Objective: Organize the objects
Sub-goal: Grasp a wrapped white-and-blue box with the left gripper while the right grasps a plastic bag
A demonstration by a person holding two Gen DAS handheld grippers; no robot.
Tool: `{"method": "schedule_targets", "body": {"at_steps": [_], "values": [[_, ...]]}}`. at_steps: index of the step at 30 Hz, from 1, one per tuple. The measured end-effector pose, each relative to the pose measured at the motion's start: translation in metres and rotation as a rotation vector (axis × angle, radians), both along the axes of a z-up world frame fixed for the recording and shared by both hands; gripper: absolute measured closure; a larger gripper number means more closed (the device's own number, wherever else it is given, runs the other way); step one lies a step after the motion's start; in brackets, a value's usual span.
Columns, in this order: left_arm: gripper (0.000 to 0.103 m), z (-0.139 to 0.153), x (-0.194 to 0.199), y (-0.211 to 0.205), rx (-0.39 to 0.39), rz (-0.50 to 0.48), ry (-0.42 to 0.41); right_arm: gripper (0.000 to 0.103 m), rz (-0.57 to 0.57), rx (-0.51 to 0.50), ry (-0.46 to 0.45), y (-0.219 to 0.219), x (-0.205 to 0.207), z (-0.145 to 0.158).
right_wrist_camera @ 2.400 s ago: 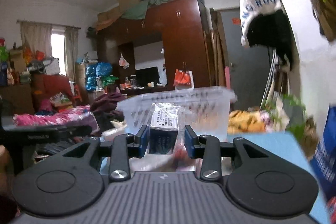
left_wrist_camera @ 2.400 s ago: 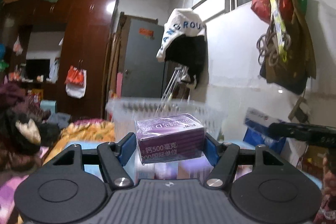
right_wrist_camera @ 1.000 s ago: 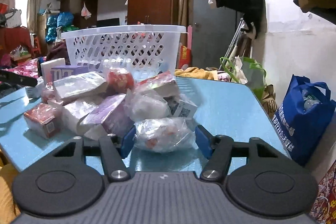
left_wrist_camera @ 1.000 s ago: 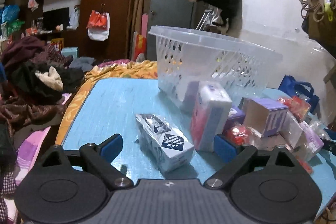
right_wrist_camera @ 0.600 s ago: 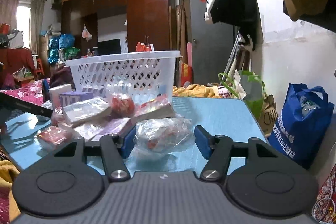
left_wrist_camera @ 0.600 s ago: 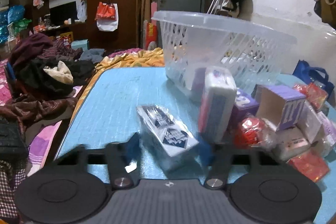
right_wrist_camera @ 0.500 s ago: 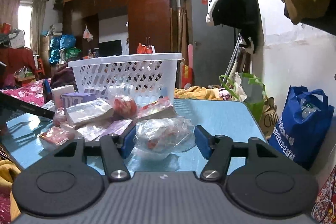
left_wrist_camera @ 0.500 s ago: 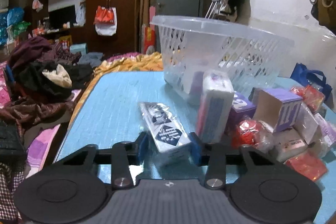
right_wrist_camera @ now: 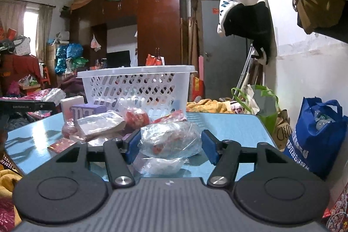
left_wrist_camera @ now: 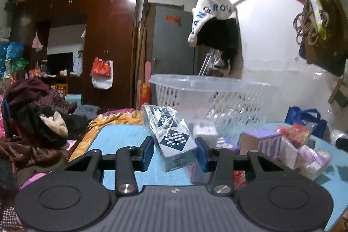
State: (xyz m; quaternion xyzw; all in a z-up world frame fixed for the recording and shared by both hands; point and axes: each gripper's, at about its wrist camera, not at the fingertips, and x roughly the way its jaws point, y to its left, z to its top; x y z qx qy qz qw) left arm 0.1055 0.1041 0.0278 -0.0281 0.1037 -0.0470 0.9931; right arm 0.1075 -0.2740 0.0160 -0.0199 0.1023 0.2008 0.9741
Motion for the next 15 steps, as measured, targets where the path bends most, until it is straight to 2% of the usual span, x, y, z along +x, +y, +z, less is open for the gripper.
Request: {"method": "schedule_targets", "body": {"at_steps": [7, 15], "values": [[0.058, 0.002, -0.005, -0.007, 0.006, -0.021, -0.031, 0.040, 0.004, 0.009, 0.005, 0.000, 0.002, -0.003], [0.058, 0.014, -0.027, -0.009, -0.004, -0.039, -0.128, 0.041, 0.008, 0.025, -0.030, 0.000, -0.004, 0.001]]}}
